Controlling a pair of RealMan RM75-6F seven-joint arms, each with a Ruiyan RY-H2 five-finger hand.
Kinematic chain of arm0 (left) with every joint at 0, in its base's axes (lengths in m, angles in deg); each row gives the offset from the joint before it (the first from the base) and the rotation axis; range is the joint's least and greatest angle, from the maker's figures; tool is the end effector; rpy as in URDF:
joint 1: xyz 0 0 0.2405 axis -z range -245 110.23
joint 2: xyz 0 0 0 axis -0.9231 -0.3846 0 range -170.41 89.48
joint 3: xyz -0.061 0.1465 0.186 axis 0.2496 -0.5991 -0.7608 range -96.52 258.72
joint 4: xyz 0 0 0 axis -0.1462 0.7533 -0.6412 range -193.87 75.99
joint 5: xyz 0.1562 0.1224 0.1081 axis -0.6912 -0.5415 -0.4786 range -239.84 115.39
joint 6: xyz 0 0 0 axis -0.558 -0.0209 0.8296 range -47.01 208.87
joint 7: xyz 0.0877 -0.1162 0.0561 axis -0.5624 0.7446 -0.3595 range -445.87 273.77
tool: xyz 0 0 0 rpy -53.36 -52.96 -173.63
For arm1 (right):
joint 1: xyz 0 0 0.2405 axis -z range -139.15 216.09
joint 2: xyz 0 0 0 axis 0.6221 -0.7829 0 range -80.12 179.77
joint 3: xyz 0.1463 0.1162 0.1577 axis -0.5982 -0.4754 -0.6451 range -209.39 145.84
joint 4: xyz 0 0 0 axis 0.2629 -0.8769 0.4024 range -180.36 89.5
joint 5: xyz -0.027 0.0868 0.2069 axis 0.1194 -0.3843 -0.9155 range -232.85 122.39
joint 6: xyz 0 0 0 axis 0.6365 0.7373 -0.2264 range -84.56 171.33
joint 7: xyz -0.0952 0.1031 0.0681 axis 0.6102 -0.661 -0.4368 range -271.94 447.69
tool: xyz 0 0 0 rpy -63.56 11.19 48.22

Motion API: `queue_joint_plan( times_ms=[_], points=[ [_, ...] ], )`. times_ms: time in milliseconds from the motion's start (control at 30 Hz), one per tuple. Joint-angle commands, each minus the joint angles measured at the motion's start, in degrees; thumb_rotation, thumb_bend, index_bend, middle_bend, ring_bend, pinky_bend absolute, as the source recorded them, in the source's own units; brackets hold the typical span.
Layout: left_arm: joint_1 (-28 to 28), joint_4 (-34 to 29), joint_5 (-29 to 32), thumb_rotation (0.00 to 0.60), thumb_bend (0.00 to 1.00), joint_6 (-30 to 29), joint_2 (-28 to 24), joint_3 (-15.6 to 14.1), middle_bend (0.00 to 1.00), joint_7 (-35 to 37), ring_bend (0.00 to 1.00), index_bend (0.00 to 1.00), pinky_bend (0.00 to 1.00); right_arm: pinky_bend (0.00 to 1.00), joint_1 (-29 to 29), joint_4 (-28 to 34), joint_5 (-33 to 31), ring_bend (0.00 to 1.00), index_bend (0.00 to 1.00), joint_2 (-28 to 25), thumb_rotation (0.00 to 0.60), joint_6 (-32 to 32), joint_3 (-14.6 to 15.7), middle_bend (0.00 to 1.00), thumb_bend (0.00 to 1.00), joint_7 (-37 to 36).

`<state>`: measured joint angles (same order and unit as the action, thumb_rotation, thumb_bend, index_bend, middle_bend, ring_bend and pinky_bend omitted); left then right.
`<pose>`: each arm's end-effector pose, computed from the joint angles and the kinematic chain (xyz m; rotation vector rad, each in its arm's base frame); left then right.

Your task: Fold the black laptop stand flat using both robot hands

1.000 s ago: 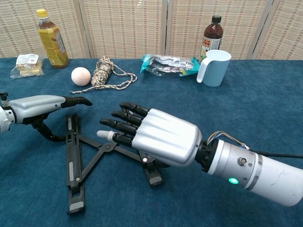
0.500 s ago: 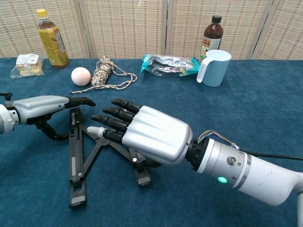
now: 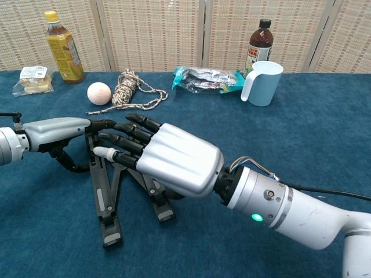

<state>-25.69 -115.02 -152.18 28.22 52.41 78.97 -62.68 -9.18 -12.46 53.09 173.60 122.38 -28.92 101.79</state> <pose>-0.2296 0.3576 -0.0507 -2.0457 -1.0765 -0.9224 -0.0718 -0.2811 -0.1553 2.1553 0.1593 1.2898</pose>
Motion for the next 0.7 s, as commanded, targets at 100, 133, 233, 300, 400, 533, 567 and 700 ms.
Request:
queue_joint_plan(
  times_ms=[100,133,233,300,400,533,567,700],
  points=[
    [0.3,-0.2,-0.2,0.6,0.25,0.1,0.1,0.0,0.0,0.1,0.0,0.04,0.0,0.0,-0.4,-1.7,-0.5,0.0,0.0,1.4,0.6,0.4,-0.3,0.0,0.0,-0.6],
    [0.4,-0.3,-0.3,0.6,0.25,0.1,0.1,0.0,0.0,0.2,0.0,0.04,0.0,0.0,-0.5,-1.9,-0.6,0.0,0.0,1.6,0.6,0.4,-0.3,0.0,0.0,-0.7],
    [0.7,-0.4,-0.4,0.6,0.25,0.2,0.1,-0.1,0.0,0.2,0.0,0.04,0.0,0.0,-0.8,-2.4,-1.0,0.0,0.0,2.1,0.6,0.5,-0.5,0.0,0.0,-1.0],
    [0.7,-0.3,-0.4,0.6,0.25,0.3,0.0,-0.1,0.0,-0.1,0.0,0.04,0.0,0.0,-0.8,-2.2,-1.0,0.0,0.0,2.1,0.6,0.4,-0.2,0.0,0.0,-1.3],
    [0.2,-0.4,0.3,0.6,0.25,-0.1,-0.7,0.2,0.0,-0.6,0.0,0.04,0.0,0.0,-0.9,-0.3,-0.9,0.0,0.0,0.7,0.6,0.4,0.4,0.0,0.0,-2.1],
    [-1.0,-1.1,1.8,0.6,0.25,-0.8,-2.8,0.5,0.0,-1.8,0.0,0.04,0.0,0.0,-1.6,7.0,-1.2,0.0,0.0,-3.7,0.6,-0.1,0.1,0.0,0.0,-2.4],
    [-1.4,-1.5,2.1,0.6,0.25,-1.0,-3.3,0.6,0.0,-2.1,0.0,0.04,0.0,0.0,-1.8,9.1,-1.3,0.0,0.0,-4.9,0.6,-0.5,0.0,0.0,0.0,-2.2],
    [-2.9,-3.7,3.3,0.6,0.25,-2.8,-5.6,1.1,0.0,-3.6,0.0,0.04,0.0,0.0,-3.5,20.7,-2.4,0.0,0.0,-11.6,0.6,-4.7,-0.7,0.0,0.0,-1.8]
  ],
)
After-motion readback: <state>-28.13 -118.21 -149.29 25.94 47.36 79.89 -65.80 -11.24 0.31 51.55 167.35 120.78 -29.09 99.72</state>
